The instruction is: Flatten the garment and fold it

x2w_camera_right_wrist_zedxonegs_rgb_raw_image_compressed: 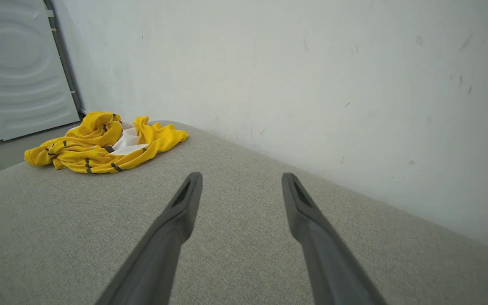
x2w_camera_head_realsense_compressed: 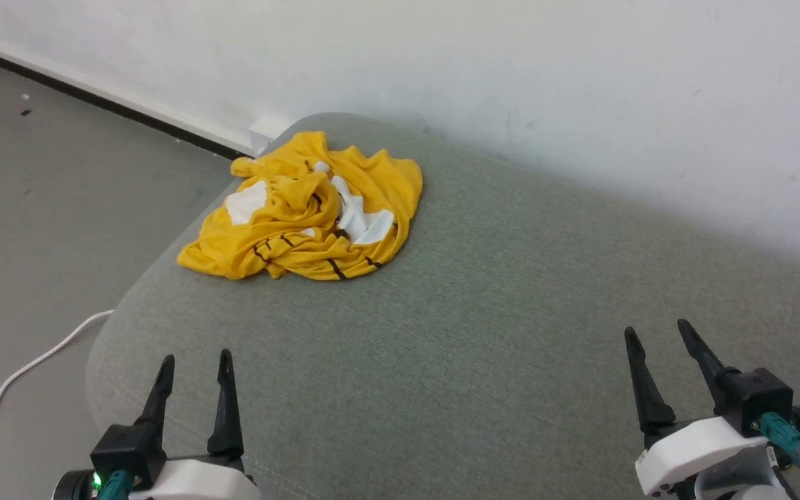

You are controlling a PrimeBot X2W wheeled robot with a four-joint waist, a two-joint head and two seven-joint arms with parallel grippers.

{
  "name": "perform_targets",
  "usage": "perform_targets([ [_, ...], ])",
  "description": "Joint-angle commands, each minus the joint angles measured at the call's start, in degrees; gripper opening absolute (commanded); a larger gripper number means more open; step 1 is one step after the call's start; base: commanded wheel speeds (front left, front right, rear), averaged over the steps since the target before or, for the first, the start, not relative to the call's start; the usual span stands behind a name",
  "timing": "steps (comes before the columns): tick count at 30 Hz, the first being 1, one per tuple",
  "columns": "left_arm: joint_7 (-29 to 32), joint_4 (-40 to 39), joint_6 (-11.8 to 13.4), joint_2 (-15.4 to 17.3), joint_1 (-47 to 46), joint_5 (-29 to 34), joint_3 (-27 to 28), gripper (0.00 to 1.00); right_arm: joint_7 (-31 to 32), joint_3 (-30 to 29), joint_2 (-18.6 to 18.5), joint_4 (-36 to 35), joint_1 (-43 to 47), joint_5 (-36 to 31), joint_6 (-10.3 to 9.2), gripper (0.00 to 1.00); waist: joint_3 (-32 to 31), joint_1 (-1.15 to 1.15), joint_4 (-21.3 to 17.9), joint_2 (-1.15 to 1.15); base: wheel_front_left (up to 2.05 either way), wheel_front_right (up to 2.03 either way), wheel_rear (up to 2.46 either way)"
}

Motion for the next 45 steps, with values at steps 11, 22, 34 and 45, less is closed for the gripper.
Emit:
perform_targets([
  [11, -1.86, 0.67, 0.03, -0.28, 2.11, -0.89, 0.86, 1.0, -1.6, 0.82, 0.19, 1.49, 0.02, 0.89, -0.11, 1.0, -0.94, 0.0, 4.18, 0.0, 0.0, 0.0, 0.0],
  [22, -3.06, 0.84, -0.16, -0.31, 3.01, -1.36, 1.03, 1.0, -2.56, 0.82, 0.21, 2.51, 0.03, 1.13, -0.12, 1.0, -1.27, 0.0, 6.79, 0.0, 0.0, 0.0, 0.0],
  [34, -3.29, 0.89, 0.25, -0.32, 3.17, -1.81, 0.46, 1.0, -2.45, 0.44, 0.22, 2.37, -0.06, 0.97, -0.12, 1.0, -0.86, 0.0, 6.88, 0.0, 0.0, 0.0, 0.0],
  [45, 1.08, -3.03, -1.71, 2.09, -8.3, -3.68, 0.22, 1.0, -0.07, -0.85, 0.22, -1.15, -1.15, -1.39, -0.12, 1.0, 3.67, 0.0, 5.31, 0.0, 0.0, 0.0, 0.0],
])
